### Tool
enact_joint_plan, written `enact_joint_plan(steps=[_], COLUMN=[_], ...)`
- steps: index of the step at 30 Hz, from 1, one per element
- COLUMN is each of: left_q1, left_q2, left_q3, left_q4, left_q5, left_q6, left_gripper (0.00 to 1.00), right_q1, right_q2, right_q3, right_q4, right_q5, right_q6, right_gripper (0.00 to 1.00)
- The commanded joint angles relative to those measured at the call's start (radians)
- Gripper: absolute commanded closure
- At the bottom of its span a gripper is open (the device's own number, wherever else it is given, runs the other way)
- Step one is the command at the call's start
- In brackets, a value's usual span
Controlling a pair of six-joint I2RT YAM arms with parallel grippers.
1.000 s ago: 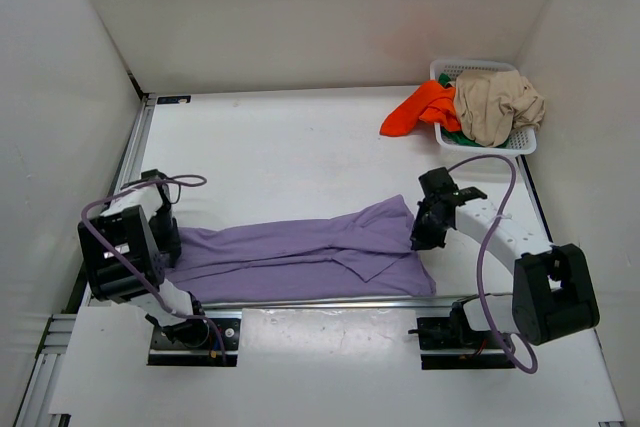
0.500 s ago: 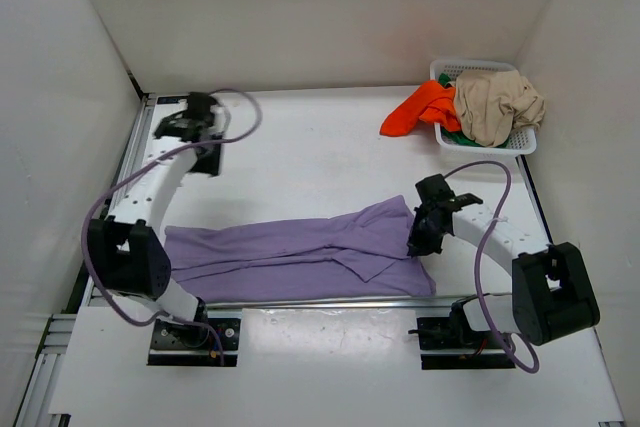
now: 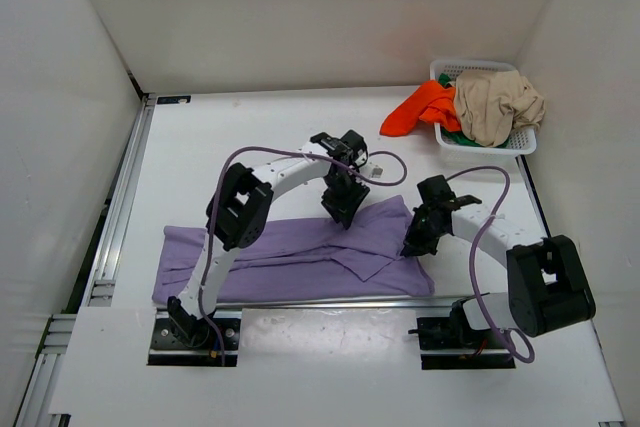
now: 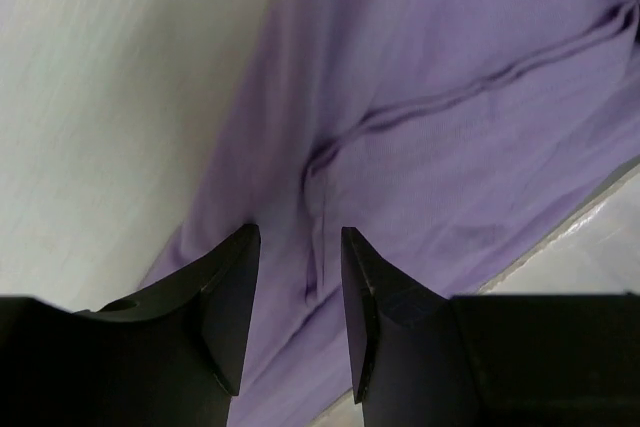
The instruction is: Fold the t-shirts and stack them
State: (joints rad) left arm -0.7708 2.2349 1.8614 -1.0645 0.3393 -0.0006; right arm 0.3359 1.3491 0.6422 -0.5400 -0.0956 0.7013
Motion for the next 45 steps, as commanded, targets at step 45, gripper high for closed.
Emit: enact_joint_plan(steps=[45], left_q1=[-0.030], left_q2=[0.036], left_q3=[0.096], left_q4=[0.034], left_q5=[-0.014], left_q6=[0.001], left_gripper=[0.89], right_q1=[-0.031], right_q2=[-0.010], right_q3=[-0.035], right_q4=[-0.028], right_q5=[0.042], right_q6=[-0.046], right_gripper=[1.00])
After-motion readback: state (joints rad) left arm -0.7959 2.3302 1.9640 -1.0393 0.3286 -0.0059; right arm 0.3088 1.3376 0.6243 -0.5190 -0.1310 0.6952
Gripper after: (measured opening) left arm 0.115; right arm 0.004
